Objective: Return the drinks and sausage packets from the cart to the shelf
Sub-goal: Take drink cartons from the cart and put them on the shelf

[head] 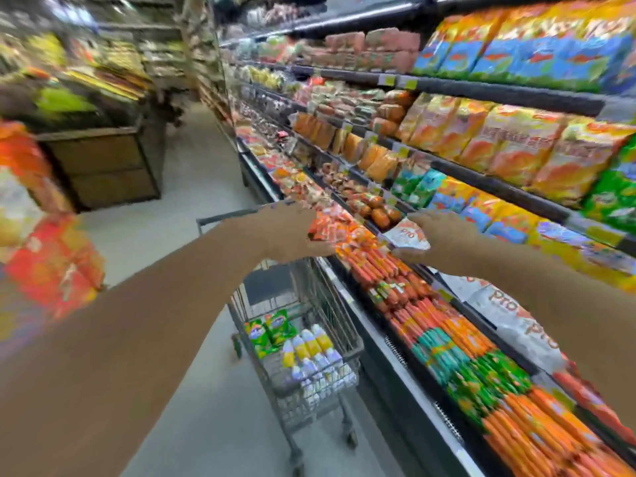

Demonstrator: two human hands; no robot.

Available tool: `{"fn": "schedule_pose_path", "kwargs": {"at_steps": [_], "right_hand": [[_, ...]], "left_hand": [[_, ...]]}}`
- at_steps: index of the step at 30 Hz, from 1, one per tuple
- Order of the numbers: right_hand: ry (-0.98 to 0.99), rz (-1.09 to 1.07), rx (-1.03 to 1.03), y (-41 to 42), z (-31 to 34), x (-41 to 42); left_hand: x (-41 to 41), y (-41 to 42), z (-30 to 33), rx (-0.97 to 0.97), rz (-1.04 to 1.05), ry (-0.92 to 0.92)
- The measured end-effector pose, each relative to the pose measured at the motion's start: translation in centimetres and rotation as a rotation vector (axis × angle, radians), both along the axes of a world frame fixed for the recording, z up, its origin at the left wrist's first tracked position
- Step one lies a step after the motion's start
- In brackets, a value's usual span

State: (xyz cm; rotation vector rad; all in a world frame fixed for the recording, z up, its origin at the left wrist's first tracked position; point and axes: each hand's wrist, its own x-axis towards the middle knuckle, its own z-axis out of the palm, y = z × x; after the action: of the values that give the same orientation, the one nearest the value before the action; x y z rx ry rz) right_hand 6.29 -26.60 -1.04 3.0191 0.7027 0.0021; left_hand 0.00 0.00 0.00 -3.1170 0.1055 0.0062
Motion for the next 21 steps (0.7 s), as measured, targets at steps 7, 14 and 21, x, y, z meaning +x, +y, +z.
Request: {"fn": "schedule_pose_path", "kwargs": {"at_steps": [7,14,21], "right_hand": [[0.061,0.201,-0.016,10.1,-5.4,3.7],[0.183,0.358,-0.071,15.8,-11.5,9.5],[0.288,0.473,-0.111,20.0,-16.6,17.8]], "left_hand": [[0.7,7.8,-5.4,0.006,0.129,0.167],[4.1,11.2,-11.6,-0.021,0.269,0.222],[9.8,12.6,-16.8,-0.077,0.394,0.299]]}}
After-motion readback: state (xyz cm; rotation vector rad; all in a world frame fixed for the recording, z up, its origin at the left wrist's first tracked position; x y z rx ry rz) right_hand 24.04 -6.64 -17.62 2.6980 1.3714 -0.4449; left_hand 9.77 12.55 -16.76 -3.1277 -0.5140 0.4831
